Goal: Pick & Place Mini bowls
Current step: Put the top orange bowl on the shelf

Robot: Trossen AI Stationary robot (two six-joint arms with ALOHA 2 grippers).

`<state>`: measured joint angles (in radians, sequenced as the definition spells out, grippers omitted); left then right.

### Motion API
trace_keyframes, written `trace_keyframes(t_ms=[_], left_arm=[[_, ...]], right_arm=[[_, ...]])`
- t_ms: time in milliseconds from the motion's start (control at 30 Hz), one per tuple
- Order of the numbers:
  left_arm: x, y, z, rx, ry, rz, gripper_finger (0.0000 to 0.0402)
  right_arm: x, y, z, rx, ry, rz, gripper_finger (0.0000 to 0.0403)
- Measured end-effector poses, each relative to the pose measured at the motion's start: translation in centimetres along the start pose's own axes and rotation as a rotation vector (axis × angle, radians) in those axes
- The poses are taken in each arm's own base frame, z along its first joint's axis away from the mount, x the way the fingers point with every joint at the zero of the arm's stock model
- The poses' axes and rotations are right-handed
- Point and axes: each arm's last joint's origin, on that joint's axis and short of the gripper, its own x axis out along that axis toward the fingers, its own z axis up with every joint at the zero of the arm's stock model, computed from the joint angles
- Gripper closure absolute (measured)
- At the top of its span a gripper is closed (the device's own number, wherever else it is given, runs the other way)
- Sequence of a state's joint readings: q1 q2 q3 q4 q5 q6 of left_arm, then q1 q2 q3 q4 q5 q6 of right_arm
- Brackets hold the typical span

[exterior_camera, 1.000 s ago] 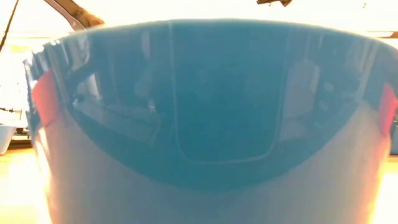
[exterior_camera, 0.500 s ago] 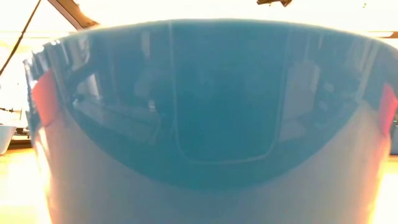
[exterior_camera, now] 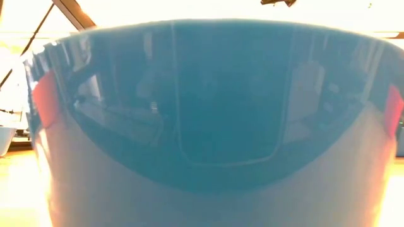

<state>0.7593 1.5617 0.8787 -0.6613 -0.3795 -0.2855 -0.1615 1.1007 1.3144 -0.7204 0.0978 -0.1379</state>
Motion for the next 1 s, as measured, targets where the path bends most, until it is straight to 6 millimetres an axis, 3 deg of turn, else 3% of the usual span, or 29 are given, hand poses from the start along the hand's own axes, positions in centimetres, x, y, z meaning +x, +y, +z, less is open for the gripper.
trace_keyframes(t_ms=[167, 467, 767, 1000], left_arm=[[-0.3, 0.1, 0.0, 0.017, -0.010, 0.008, 0.0392], [-1.9, 0.9, -0.2, 0.064, -0.017, 0.009, 0.0400], [-8.5, 3.2, 1.3, 0.104, -0.131, 0.031, 0.0401], [-14.1, 3.8, 3.4, 0.233, -0.198, 0.013, 0.0401]], right_arm=[[0.0, 0.0, 0.0, -0.001, 0.000, 0.001, 0.0339], [0.0, 0.0, 0.0, 0.000, 0.000, 0.000, 0.0339], [0.0, 0.0, 0.0, -0.004, 0.000, 0.000, 0.0339], [0.0, 0.0, 0.0, -0.017, 0.000, -0.002, 0.0339]])
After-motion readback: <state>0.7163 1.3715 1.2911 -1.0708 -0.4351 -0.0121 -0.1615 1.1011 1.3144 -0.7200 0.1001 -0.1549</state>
